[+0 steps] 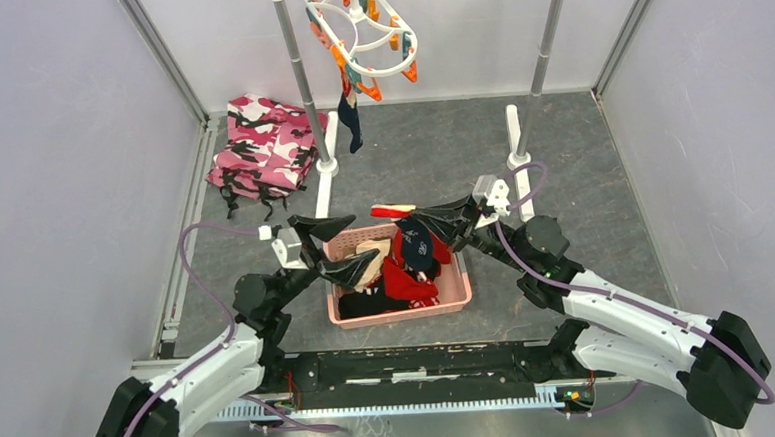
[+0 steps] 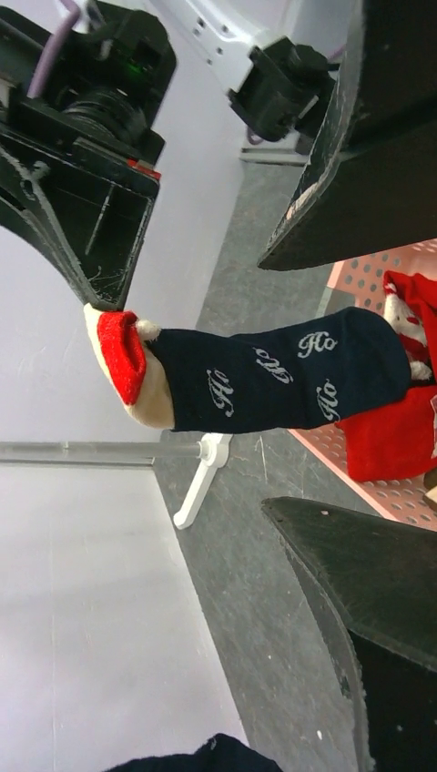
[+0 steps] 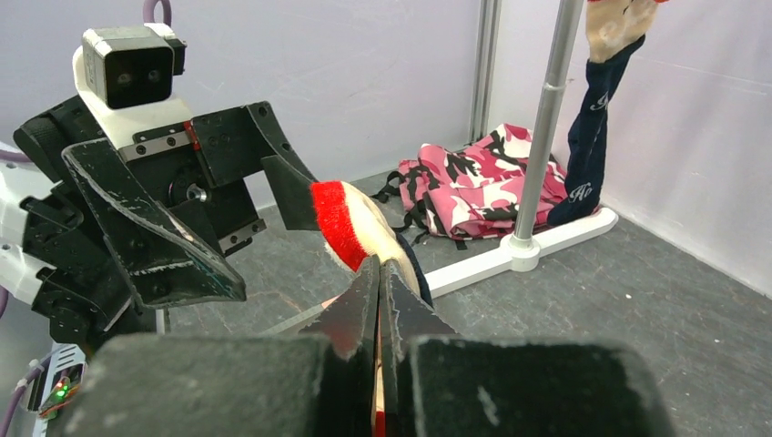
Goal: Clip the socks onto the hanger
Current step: Pick up the sock from the bin.
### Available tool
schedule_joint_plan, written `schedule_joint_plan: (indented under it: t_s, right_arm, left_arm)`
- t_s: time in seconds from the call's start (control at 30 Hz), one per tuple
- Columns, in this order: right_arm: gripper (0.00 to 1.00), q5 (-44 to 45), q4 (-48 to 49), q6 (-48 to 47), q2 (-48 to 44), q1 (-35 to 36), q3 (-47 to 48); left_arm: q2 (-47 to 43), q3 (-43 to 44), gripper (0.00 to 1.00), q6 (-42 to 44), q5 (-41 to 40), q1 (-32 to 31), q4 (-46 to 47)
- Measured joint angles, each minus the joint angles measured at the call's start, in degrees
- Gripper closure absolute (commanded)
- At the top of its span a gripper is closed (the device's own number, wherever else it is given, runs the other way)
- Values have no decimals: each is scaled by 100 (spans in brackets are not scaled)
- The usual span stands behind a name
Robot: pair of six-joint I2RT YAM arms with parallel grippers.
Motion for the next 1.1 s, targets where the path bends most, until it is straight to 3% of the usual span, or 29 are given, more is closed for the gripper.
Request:
schedule_joint_plan:
  t_s: [0.37,0.53,0.6,0.7,0.77,0.8,0.83,1.1]
  right_arm:
    - [100,-166,-26,13,105,0,2]
    - [100,-243,-96,13,162,0,76]
    - [100,-267,-122,11,168,0,109]
    - [100,-299,-155,4,170,-2,138]
    - [100,-319,-188,-2,175,-2,166]
    - [100,-319,-195,-2,177,-2,184]
    - [99,-321,-203,-4,177,-4,195]
    - [55,-258,-684,-332,74,-50,280]
  left_arm:
    - [1080,885,5,1069,295,0,424]
    - [1537,1252,18,1355,568,0,450]
    - [1681,1362,32,1394,734,0,448]
    - [1821,1495,69,1447,979,0,415]
    - [1838,1574,87,1449,1108,0,356]
    - [1838,1615,96,1467,1169,0,321]
    - [1838,1668,98,1471,1211,0,269]
    - [1464,1849,98,859,1025,0,-706]
